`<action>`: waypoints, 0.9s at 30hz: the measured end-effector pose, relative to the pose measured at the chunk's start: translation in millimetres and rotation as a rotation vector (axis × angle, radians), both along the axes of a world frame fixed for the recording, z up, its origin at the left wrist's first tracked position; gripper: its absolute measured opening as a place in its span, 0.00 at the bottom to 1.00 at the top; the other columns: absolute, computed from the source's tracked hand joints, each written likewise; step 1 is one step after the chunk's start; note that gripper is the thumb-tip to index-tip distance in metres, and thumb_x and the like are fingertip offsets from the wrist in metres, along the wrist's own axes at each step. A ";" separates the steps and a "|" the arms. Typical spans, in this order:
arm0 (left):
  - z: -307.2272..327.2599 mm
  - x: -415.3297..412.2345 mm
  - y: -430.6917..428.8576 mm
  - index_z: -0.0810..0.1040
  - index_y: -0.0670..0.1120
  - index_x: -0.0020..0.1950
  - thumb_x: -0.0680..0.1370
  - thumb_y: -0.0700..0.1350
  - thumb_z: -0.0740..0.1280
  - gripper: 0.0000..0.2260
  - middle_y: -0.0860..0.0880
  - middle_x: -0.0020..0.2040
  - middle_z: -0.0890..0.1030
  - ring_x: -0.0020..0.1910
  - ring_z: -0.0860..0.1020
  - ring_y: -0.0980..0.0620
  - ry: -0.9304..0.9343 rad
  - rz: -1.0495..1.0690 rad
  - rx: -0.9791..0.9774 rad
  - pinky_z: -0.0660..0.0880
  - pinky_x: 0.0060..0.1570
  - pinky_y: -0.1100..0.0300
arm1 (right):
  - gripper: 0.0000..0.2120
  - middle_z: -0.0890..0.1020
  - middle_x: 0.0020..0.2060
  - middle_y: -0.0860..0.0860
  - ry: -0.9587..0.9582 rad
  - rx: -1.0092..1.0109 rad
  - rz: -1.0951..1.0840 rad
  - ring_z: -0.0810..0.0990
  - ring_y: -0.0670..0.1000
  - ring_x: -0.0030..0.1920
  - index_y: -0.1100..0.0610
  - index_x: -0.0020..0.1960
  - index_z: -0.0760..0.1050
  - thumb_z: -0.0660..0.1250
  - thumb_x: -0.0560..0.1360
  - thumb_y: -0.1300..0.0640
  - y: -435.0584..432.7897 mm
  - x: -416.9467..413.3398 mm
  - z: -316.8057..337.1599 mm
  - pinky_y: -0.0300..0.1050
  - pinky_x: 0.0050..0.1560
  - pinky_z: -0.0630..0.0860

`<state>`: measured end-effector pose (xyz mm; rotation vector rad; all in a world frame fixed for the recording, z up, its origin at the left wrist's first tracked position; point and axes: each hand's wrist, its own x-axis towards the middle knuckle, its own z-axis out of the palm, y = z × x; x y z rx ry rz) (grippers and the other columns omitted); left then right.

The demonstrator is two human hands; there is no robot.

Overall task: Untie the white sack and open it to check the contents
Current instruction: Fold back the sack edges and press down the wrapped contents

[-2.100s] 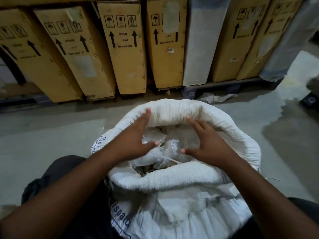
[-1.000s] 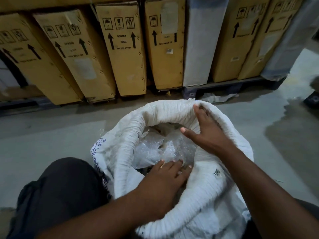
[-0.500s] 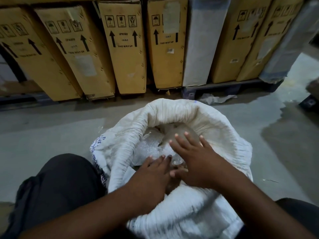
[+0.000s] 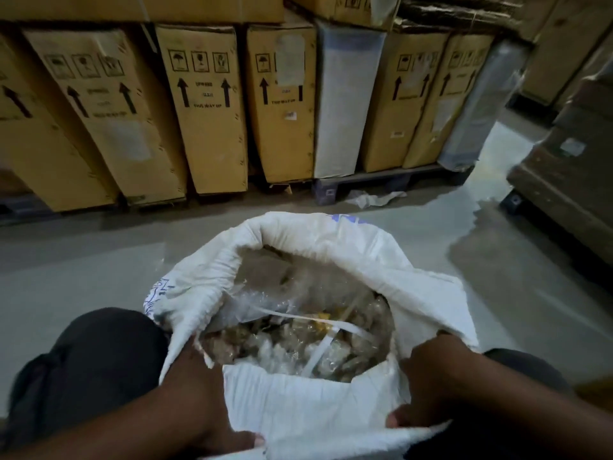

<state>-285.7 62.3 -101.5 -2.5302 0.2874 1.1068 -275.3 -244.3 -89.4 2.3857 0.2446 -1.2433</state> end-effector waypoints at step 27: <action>-20.7 167.9 45.8 0.66 0.52 0.81 0.77 0.61 0.74 0.36 0.47 0.75 0.75 0.72 0.75 0.44 -0.897 0.603 -1.201 0.70 0.68 0.55 | 0.50 0.62 0.82 0.49 -1.083 1.040 -0.439 0.60 0.50 0.81 0.48 0.85 0.49 0.73 0.72 0.39 -11.6 164.8 -30.7 0.51 0.80 0.61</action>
